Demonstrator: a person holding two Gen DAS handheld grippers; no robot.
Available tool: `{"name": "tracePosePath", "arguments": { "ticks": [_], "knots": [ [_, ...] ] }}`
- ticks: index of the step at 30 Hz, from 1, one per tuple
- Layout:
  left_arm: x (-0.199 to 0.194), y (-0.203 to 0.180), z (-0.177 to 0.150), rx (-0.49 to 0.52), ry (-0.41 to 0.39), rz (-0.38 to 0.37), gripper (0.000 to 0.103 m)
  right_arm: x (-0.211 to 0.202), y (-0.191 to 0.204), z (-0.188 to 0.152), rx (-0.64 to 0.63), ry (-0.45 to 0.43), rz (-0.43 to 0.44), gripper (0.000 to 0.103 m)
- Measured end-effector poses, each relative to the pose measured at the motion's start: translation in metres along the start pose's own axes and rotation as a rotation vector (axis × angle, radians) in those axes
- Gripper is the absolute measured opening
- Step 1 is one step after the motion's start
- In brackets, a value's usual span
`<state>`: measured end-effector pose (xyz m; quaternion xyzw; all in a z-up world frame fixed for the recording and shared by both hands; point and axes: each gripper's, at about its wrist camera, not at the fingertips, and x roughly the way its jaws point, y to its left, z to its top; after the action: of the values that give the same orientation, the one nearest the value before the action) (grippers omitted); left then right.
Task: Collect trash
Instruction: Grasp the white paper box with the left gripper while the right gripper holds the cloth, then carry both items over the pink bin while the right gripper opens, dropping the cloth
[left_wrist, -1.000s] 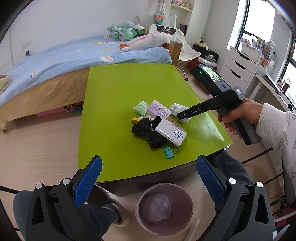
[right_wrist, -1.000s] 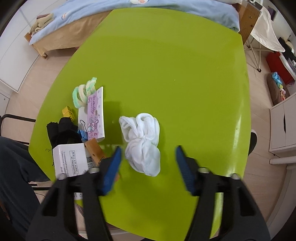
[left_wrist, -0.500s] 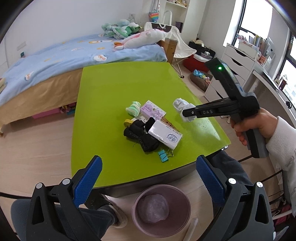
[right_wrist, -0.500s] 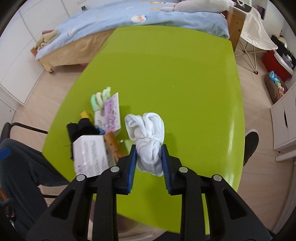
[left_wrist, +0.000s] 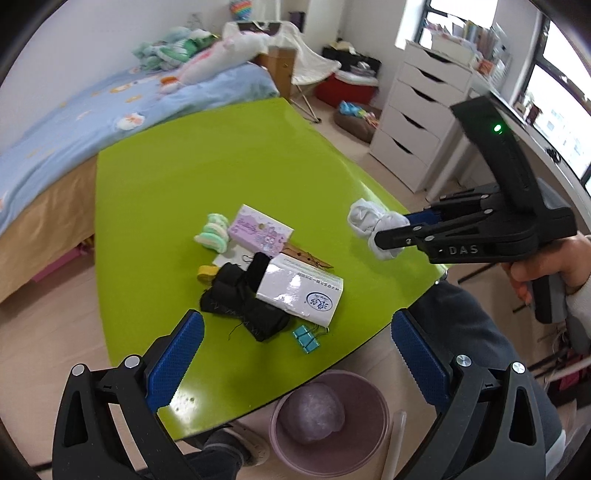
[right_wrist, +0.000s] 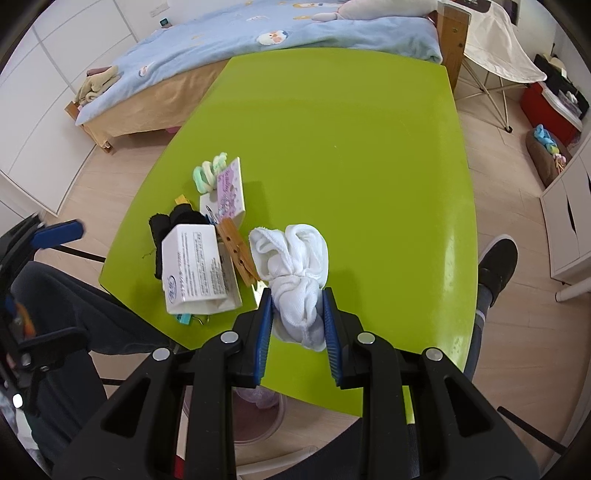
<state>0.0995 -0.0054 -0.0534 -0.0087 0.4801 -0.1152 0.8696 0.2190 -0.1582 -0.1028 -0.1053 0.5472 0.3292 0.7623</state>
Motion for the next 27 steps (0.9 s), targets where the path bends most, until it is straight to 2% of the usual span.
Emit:
{"name": "tracePosePath", "arguments": {
  "ticks": [7, 11, 13, 18, 19, 20, 21, 27],
  "knots": [
    [0.043, -0.002, 0.011, 0.109, 0.110, -0.017, 0.097, -0.002, -0.008, -0.008, 0.011, 0.005, -0.007, 0.026],
    [0.055, -0.005, 0.014, 0.142, 0.139, -0.029, 0.097, -0.001, -0.011, -0.011, 0.014, 0.009, -0.005, 0.026],
    [0.063, -0.004, 0.016, 0.155, 0.151, -0.008, 0.097, 0.001, -0.012, -0.012, 0.016, 0.011, -0.005, 0.026],
    [0.071, -0.003, 0.018, 0.141, 0.159, -0.012, 0.096, 0.003, -0.013, -0.015, 0.018, 0.014, -0.004, 0.026],
    [0.070, -0.003, 0.019, 0.137, 0.155, -0.017, 0.089, 0.004, -0.013, -0.015, 0.019, 0.013, -0.004, 0.026],
    [0.070, -0.003, 0.019, 0.132, 0.158, -0.020, 0.076, 0.003, -0.014, -0.016, 0.020, 0.013, -0.004, 0.026],
    [0.072, -0.002, 0.020, 0.125, 0.162, -0.022, 0.070, 0.003, -0.014, -0.016, 0.021, 0.012, -0.005, 0.026],
    [0.067, -0.003, 0.020, 0.095, 0.131, -0.018, 0.067, 0.003, -0.014, -0.017, 0.024, 0.000, -0.003, 0.026]
  ]
}}
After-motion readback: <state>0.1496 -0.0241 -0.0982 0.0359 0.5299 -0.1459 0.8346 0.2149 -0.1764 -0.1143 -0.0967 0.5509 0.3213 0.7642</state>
